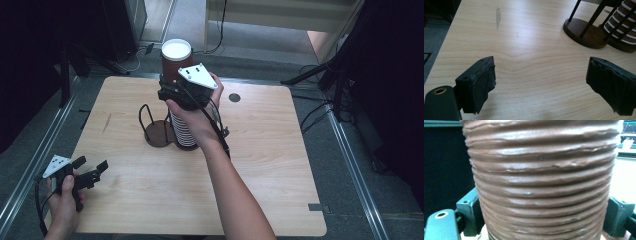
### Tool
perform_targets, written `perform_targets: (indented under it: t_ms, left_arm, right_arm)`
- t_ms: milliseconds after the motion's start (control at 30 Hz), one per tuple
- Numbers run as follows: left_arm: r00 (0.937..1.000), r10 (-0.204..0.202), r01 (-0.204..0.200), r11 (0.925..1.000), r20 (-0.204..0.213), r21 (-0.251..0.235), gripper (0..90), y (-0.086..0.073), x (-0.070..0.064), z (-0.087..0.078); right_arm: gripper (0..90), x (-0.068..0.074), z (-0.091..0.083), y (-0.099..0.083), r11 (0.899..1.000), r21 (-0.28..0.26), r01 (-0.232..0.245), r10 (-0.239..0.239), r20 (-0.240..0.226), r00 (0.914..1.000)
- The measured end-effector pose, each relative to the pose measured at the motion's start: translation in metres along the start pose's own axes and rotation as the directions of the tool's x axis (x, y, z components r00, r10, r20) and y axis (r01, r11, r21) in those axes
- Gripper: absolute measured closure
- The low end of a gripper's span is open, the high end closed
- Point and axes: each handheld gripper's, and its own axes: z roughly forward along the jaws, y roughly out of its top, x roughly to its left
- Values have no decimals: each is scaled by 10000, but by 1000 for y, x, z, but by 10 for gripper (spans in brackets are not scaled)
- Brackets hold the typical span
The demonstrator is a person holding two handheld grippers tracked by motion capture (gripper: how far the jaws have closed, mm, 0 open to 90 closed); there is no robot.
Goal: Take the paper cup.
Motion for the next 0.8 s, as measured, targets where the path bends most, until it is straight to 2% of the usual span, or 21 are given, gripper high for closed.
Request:
perform_targets:
  t_ms: [200, 267, 533, 800]
  left_arm:
    - [9999, 72, -71, 9999, 81, -100, 90, 0, -1, -1]
    - [9999, 117, -116, 9999, 15, -84, 90, 0, -1, -1]
    - [9999, 117, -118, 9999, -40, -86, 90, 0, -1, 0]
    - [9999, 124, -125, 9999, -50, -85, 90, 0, -1, 0]
  right_arm:
    - [118, 1, -1, 10, 9999, -99, -26, 25, -15, 10000]
    - [119, 1, -1, 14, 9998, -107, -152, 152, -24, 9999]
    - [118, 3, -4, 28, 9993, -334, -159, 154, -145, 9998]
    - [118, -3, -11, 38, 9979, -569, -312, 307, -88, 9995]
